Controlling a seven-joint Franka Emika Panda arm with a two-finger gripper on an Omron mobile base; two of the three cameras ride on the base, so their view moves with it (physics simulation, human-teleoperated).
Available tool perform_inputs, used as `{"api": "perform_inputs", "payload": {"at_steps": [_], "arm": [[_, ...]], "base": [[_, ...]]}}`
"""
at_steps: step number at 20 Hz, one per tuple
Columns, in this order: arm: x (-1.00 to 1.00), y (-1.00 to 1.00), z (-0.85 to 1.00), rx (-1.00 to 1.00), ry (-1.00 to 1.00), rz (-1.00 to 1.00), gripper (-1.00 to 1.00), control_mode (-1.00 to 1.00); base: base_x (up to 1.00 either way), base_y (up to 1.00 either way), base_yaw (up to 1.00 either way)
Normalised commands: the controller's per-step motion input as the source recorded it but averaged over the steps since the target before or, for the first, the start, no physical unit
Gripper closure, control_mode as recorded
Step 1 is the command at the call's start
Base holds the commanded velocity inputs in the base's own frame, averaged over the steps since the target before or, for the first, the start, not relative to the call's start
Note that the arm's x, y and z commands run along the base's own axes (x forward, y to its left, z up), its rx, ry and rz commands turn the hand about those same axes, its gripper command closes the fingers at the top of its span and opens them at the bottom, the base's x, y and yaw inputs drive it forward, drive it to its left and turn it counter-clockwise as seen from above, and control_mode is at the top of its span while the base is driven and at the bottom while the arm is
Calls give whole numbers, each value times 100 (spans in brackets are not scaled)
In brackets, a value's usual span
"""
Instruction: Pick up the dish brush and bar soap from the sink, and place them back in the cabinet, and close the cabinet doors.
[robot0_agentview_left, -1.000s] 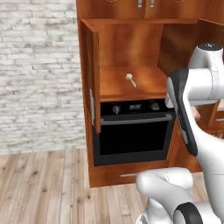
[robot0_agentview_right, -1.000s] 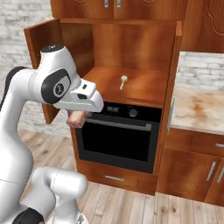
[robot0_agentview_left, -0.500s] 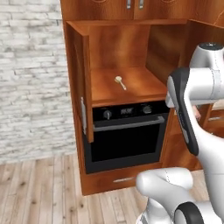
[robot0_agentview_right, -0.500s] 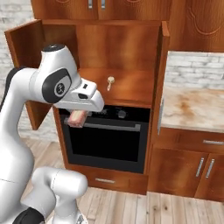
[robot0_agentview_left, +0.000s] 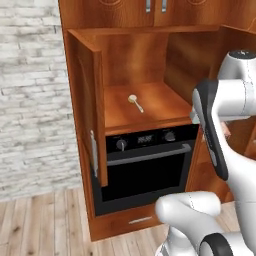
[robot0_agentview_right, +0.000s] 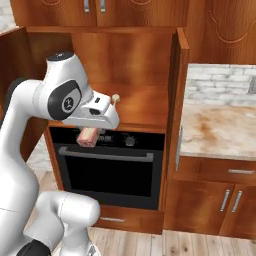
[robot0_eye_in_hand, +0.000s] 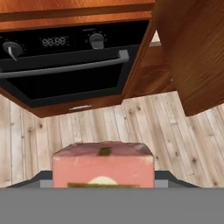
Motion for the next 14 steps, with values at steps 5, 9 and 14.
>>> {"api": "perform_inputs", "payload": {"at_steps": [5,9,14], "arm": [[0,0,0,0,0,0,100,100],[0,0,0,0,0,0,100,100],[0,0,0,0,0,0,100,100]], "base": [[64,0,0],[48,0,0],[44,0,0]]}}
